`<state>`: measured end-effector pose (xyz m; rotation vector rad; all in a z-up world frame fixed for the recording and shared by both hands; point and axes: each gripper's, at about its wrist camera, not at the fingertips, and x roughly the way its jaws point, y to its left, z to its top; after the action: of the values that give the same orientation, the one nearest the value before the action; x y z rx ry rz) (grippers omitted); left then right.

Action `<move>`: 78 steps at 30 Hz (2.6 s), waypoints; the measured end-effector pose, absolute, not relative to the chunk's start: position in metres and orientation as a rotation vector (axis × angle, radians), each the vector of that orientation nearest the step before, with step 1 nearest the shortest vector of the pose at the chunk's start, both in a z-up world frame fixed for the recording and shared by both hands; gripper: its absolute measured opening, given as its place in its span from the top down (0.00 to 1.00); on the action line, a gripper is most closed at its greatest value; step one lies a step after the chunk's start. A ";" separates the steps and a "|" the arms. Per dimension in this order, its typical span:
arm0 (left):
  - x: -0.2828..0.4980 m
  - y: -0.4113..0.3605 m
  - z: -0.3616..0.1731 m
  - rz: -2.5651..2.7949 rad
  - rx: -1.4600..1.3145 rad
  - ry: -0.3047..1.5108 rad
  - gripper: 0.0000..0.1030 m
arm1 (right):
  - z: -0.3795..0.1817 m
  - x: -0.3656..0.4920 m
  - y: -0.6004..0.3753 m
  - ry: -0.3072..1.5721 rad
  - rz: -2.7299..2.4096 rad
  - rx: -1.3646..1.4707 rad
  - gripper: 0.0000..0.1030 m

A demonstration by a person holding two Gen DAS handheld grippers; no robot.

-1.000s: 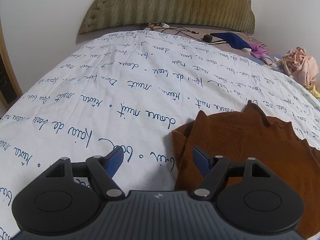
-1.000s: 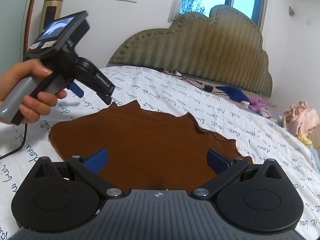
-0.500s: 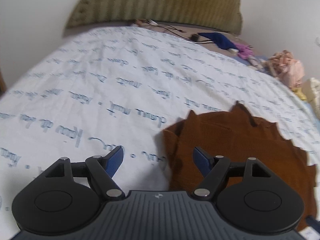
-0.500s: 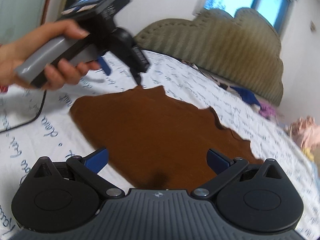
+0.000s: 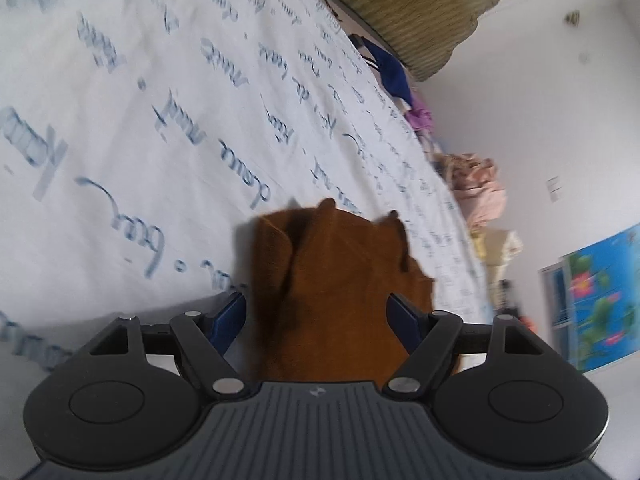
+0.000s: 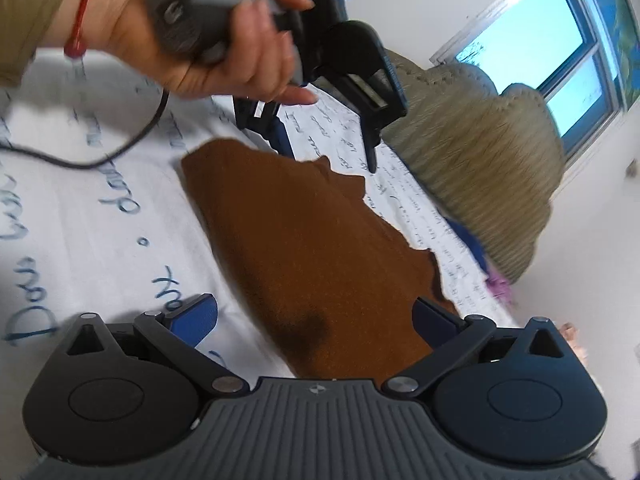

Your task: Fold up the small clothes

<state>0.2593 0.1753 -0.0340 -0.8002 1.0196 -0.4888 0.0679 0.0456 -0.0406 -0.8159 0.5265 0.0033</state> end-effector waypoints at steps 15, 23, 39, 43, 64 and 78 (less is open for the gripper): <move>0.309 0.145 -0.055 -0.531 -0.820 1.031 0.26 | -0.051 0.120 0.054 0.486 -0.064 -0.809 0.16; 0.312 0.119 -0.042 -0.418 -0.538 1.054 0.83 | -0.070 0.120 0.070 0.472 -0.007 -0.891 0.82; 0.280 0.079 0.024 -0.282 -0.308 0.949 0.91 | -0.018 0.084 0.029 0.372 0.019 -0.670 0.92; 0.271 0.062 0.045 -0.266 -0.271 0.939 0.91 | 0.003 0.076 0.002 0.375 0.016 -0.514 0.92; 0.238 -0.079 0.093 -0.298 -0.033 0.846 0.91 | 0.025 0.027 -0.138 0.382 -0.058 0.030 0.93; 0.235 -0.159 0.078 -0.354 0.062 0.869 0.91 | 0.013 0.002 -0.193 0.386 -0.101 0.226 0.93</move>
<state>0.2352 -0.1595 0.0785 0.0624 0.8689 -0.3543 0.0024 -0.1931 0.0133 0.2259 0.3859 -0.1006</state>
